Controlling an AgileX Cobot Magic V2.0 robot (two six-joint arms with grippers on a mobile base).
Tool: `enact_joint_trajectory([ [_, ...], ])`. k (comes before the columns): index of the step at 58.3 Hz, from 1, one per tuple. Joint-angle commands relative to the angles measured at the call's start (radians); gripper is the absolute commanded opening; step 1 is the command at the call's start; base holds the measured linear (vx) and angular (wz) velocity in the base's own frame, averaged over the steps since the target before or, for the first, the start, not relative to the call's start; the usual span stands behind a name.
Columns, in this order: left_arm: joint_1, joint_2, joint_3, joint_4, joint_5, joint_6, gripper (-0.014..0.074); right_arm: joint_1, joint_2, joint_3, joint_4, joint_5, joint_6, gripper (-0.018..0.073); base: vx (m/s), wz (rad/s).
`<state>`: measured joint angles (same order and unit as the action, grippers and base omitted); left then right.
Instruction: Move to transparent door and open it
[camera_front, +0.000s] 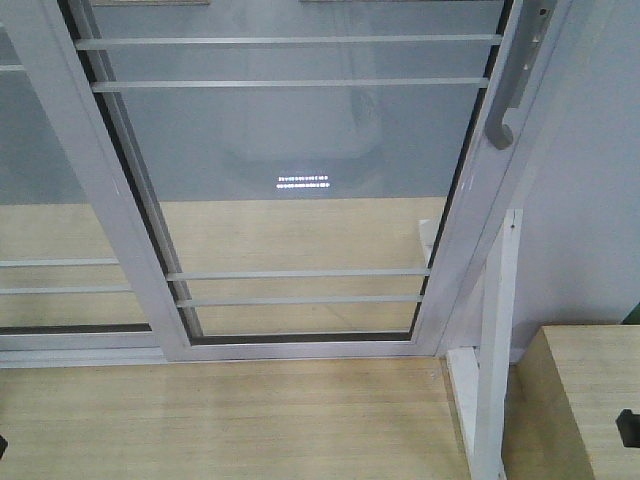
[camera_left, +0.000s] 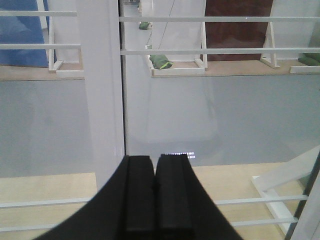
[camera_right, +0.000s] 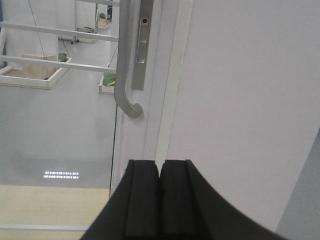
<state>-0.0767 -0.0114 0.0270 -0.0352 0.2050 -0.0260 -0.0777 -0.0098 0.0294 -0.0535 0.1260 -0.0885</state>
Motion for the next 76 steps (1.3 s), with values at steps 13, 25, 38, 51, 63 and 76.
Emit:
enact_joint_trajectory([
  [13,-0.003,0.008,0.023,-0.002,-0.084,-0.003,-0.0006,0.000,-0.011,0.014,-0.004,-0.085,0.000,-0.0008,0.10,0.00],
  [25,-0.003,0.008,0.023,-0.002,-0.084,-0.003,-0.0006,0.000,-0.011,0.014,-0.004,-0.085,0.000,-0.0008,0.08,0.00],
  [38,0.000,0.013,0.023,-0.002,-0.082,-0.003,-0.0006,0.001,0.013,0.013,-0.004,-0.087,0.000,-0.0008,0.04,0.03],
  [51,-0.002,0.009,0.023,-0.002,-0.082,-0.003,-0.0006,0.001,0.013,0.013,-0.004,-0.081,0.000,-0.0008,0.00,-0.01],
  [63,-0.003,0.009,0.023,-0.002,-0.082,-0.003,-0.0006,0.001,0.013,0.013,-0.004,-0.081,0.000,-0.0008,0.00,0.00],
  [76,-0.003,0.009,0.023,-0.002,-0.082,-0.003,-0.0006,0.001,0.013,0.013,-0.004,-0.081,0.000,-0.0008,0.00,0.00],
])
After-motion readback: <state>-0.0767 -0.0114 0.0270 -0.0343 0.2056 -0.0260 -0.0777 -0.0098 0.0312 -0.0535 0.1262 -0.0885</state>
